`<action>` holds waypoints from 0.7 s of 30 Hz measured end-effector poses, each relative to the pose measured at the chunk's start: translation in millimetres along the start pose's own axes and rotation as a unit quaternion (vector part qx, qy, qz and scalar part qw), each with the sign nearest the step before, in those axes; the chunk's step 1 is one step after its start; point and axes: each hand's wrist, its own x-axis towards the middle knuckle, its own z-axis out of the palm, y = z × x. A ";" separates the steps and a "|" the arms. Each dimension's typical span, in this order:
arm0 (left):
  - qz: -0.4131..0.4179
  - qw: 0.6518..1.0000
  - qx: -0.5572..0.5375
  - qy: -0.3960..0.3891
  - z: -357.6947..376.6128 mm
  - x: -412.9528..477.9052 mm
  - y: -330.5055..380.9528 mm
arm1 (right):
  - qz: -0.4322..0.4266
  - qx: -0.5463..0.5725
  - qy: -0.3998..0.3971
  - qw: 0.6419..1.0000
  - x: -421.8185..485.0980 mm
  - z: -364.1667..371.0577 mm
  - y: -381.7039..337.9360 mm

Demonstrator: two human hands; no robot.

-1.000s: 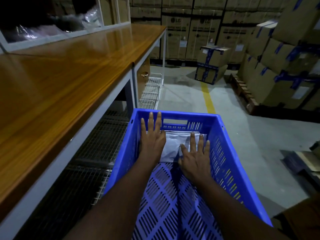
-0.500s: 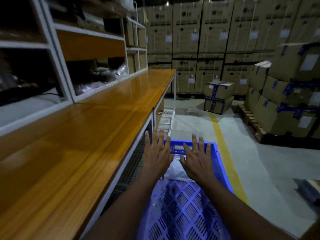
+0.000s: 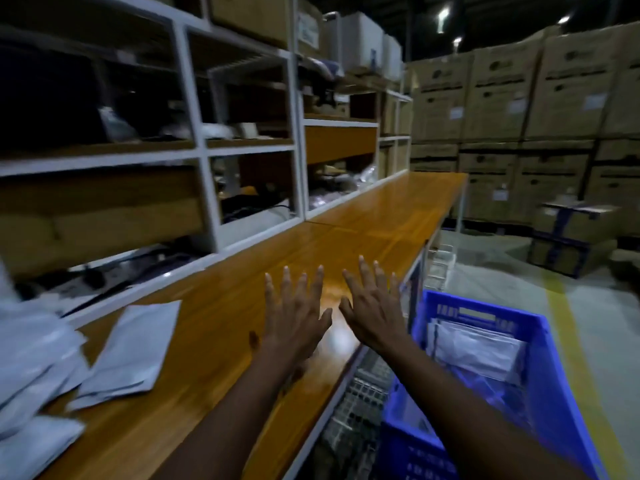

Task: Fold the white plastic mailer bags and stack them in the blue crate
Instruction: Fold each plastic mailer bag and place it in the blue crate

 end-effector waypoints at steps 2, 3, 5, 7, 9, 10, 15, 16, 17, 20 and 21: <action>-0.040 0.999 0.010 -0.018 -8.9 -24.5 -32.8 | -0.036 0.020 -0.016 0.999 0.7 6.2 -44.0; -0.060 0.998 0.012 -0.022 -11.3 -36.5 -48.8 | -0.053 0.030 -0.026 0.998 0.8 10.3 -64.6; -0.105 0.994 0.020 -0.028 -10.9 -59.5 -79.1 | -0.084 0.048 -0.043 0.994 -0.6 20.6 -101.7; -0.146 0.988 0.015 -0.044 -7.2 -80.6 -104.3 | -0.113 0.070 -0.057 0.990 -4.8 32.6 -133.6; -0.169 0.983 0.012 -0.070 2.0 -98.5 -123.8 | -0.129 0.088 -0.078 0.985 -11.3 46.4 -159.4; -0.182 0.979 0.020 -0.086 6.9 -103.8 -130.7 | -0.132 0.094 -0.082 0.983 -12.3 53.4 -168.7; -0.237 0.968 -0.008 -0.079 26.3 -98.6 -150.0 | -0.144 0.105 -0.072 0.981 11.1 81.1 -188.4; -0.240 0.968 -0.010 -0.079 30.6 -93.5 -153.4 | -0.143 0.105 -0.074 0.981 17.7 85.5 -187.8; -0.256 0.963 -0.015 -0.080 34.2 -87.5 -157.7 | -0.139 0.107 -0.074 0.982 23.8 89.7 -186.8; -0.347 0.932 -0.040 -0.100 48.1 -66.3 -167.5 | -0.133 0.121 -0.065 0.982 36.9 101.2 -182.8; -0.372 0.920 -0.040 -0.116 55.3 -61.0 -169.5 | -0.133 0.122 -0.064 0.981 40.0 104.3 -181.8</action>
